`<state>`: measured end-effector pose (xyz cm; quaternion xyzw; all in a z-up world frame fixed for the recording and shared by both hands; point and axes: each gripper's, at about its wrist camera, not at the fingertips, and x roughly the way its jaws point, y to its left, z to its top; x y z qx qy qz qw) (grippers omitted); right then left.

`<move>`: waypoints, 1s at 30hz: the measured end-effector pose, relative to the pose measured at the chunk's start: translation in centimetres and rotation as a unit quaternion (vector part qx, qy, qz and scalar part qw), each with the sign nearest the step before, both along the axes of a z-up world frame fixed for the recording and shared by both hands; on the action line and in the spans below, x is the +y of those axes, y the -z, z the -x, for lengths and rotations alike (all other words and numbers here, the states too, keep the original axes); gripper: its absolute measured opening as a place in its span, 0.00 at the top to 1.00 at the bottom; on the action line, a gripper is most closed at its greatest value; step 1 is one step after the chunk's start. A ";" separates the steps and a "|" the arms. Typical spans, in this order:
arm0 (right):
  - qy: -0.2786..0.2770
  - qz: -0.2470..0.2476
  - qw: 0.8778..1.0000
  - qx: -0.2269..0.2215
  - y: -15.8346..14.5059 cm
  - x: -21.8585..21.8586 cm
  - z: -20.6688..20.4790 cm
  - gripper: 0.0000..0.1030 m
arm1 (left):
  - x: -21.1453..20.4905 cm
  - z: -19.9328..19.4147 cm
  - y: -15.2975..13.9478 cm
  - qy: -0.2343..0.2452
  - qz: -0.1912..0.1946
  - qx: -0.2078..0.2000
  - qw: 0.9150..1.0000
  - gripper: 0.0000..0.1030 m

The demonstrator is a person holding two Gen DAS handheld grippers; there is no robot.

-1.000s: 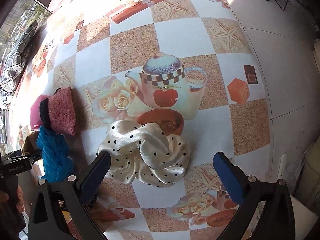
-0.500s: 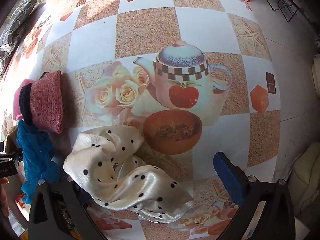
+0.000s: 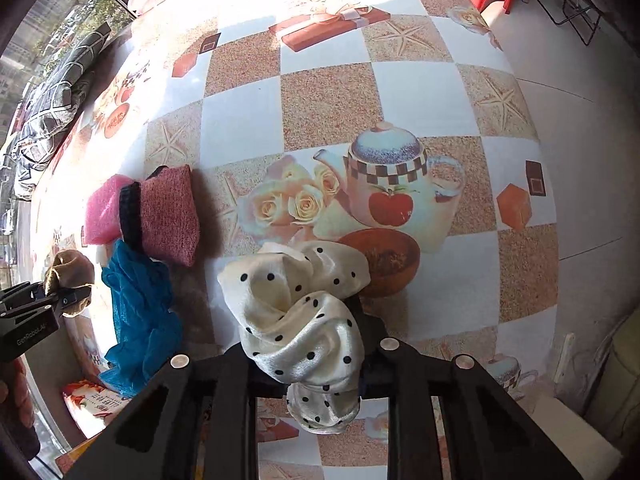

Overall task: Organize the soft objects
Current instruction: 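Lift and carry the beige hat and polka-dot scarf with both tools toward the box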

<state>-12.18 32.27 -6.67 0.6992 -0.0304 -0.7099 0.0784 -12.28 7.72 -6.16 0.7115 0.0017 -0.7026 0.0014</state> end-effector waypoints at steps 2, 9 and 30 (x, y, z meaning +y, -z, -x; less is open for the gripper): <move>0.006 0.002 1.000 0.000 -0.4 0.3 -0.2 0.77 | 0.1 -0.3 -1.0 0.004 0.010 0.014 1.000 0.69; 0.021 0.007 1.000 -0.002 -2.2 1.9 -1.8 0.77 | 0.4 -2.3 -3.1 0.024 -0.001 0.038 0.999 0.69; 0.105 0.007 0.994 0.032 -8.9 5.7 -12.4 0.77 | 12.9 -9.4 -13.2 0.198 -0.089 0.113 0.970 0.69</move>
